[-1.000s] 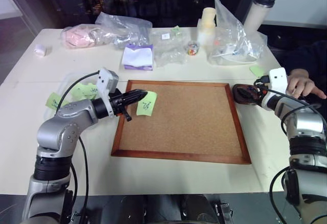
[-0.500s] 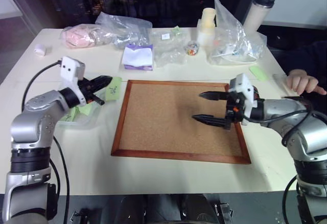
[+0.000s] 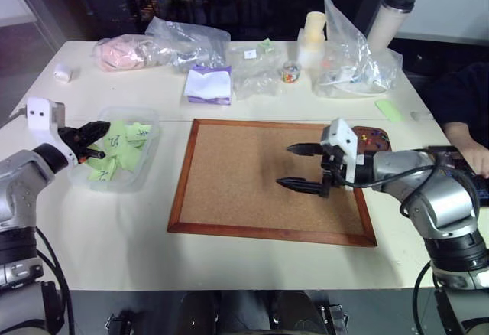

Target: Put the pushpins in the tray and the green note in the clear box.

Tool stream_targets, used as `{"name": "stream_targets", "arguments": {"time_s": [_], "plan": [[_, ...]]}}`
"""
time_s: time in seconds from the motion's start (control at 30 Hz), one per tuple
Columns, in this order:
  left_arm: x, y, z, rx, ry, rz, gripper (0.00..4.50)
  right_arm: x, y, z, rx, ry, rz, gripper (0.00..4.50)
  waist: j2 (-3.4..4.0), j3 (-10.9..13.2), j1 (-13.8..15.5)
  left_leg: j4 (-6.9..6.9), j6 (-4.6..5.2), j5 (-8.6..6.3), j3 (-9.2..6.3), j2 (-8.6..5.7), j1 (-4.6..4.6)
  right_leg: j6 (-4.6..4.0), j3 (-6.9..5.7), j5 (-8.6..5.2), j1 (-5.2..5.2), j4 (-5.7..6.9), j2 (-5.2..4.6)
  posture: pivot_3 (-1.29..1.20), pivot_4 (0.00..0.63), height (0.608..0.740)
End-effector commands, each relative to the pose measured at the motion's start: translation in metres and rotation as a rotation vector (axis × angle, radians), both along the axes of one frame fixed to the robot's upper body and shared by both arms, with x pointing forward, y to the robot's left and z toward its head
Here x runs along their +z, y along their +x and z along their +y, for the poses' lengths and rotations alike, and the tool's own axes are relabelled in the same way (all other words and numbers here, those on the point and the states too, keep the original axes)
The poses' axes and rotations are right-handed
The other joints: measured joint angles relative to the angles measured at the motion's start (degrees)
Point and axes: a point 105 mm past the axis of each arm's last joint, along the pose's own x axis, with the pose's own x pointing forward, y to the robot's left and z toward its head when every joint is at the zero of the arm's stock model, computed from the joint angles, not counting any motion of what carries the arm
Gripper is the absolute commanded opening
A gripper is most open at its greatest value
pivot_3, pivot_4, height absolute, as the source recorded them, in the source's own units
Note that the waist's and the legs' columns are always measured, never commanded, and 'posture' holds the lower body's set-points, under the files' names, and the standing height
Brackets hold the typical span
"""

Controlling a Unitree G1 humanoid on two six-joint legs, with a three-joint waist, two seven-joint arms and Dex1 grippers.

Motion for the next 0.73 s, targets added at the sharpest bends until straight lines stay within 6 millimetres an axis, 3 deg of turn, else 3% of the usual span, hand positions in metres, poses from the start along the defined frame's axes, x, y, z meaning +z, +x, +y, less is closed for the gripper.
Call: {"name": "stream_targets", "arguments": {"time_s": [0.03, 0.17, 0.43, 0.6, 0.73], "plan": [[0.015, -0.001, -0.003, -0.032, 0.036, -0.035, 2.44, 0.009, 0.002, -0.002, -0.010, 0.005, -0.045, 4.50, 0.00, 0.0, -0.1, 0.00, 0.00, 0.00, 0.00, 0.00, 0.00, 0.00, 0.00, 0.00, 0.00, 0.00, 0.00, 0.00, 0.150, 0.740], [0.028, -0.010, -0.029, -0.202, 0.004, -0.061, 4.46, 0.006, 0.002, -0.009, -0.036, -0.012, -0.048, 4.50, -0.02, 0.0, -0.1, 0.00, 0.00, 0.00, 0.00, 0.01, 0.00, 0.00, 0.00, 0.00, -0.01, 0.02, 0.01, 0.00, 0.150, 0.740], [0.038, -0.033, -0.092, -0.520, 0.027, -0.070, 4.46, 0.005, 0.001, -0.025, -0.094, -0.023, -0.046, 4.50, -0.02, 0.0, -0.1, 0.01, 0.00, 0.00, 0.01, 0.01, 0.00, 0.00, 0.02, 0.00, 0.00, 0.03, 0.00, 0.00, 0.150, 0.740], [0.020, -0.046, -0.133, -0.712, 0.135, -0.036, 4.46, 0.011, -0.004, -0.036, -0.114, -0.041, -0.047, 4.50, -0.02, 0.0, -0.1, 0.02, 0.00, 0.00, 0.01, 0.00, 0.01, 0.00, 0.04, 0.00, 0.00, 0.04, 0.01, 0.00, 0.150, 0.740], [0.011, -0.043, -0.155, -0.771, 0.131, -0.070, 4.46, 0.012, -0.012, -0.041, -0.114, -0.060, -0.038, 4.50, -0.02, 0.0, 0.0, 0.02, 0.00, 0.00, 0.01, 0.00, 0.01, 0.00, 0.04, 0.00, 0.01, 0.04, 0.02, 0.00, 0.150, 0.740]]}}
